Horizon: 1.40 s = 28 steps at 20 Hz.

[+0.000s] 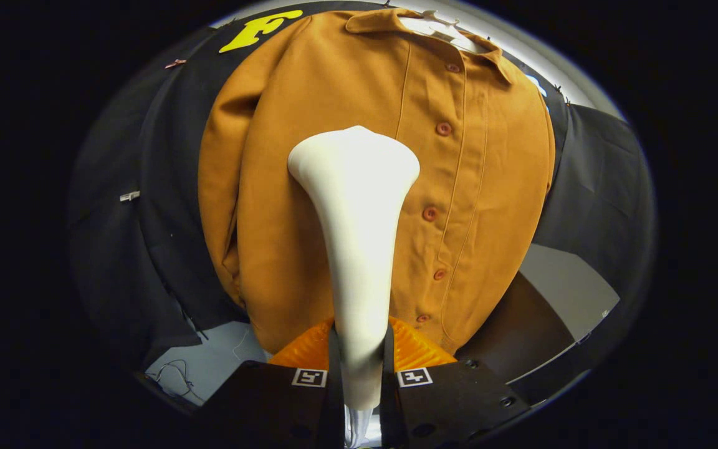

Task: Iron the clothes twice with a garment steamer, once on the left side and once on the right side.

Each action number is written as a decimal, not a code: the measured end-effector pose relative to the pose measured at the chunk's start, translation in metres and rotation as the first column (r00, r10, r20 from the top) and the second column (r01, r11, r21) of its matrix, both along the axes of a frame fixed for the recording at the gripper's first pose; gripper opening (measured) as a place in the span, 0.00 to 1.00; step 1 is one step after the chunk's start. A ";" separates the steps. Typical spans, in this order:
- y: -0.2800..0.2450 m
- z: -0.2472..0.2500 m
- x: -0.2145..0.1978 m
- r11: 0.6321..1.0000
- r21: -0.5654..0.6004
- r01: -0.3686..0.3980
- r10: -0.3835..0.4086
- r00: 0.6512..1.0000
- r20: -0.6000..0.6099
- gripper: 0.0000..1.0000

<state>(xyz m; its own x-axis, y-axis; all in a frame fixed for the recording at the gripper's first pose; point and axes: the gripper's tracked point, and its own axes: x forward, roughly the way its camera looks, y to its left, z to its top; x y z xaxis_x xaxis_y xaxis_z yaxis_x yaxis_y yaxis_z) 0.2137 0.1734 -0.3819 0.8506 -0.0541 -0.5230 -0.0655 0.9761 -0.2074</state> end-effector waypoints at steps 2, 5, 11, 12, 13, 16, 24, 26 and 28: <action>-0.003 -0.020 -0.007 1.000 0.007 -0.003 0.003 0.999 -0.044 0.26; -0.011 -0.050 -0.017 1.000 0.012 -0.005 0.006 0.994 -0.105 0.26; -0.020 -0.091 -0.040 1.000 0.009 0.001 0.000 0.981 -0.193 0.26; -0.022 -0.097 -0.044 1.000 0.008 0.002 -0.001 0.978 -0.207 0.26; -0.024 -0.102 -0.048 1.000 0.006 0.005 -0.004 0.975 -0.221 0.26; -0.027 -0.109 -0.059 1.000 0.017 0.011 -0.006 0.969 -0.247 0.26; -0.056 -0.097 -0.097 0.998 0.036 0.057 -0.047 0.970 -0.240 0.26; -0.063 -0.084 -0.105 0.997 0.044 0.064 -0.053 0.976 -0.211 0.26; -0.070 -0.063 -0.115 0.996 0.054 0.069 -0.058 0.983 -0.175 0.26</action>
<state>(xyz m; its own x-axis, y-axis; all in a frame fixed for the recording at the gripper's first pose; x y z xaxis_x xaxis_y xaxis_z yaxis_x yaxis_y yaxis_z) 0.0988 0.1033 -0.4447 0.7426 -0.0695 -0.6662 -0.0329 0.9896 -0.1399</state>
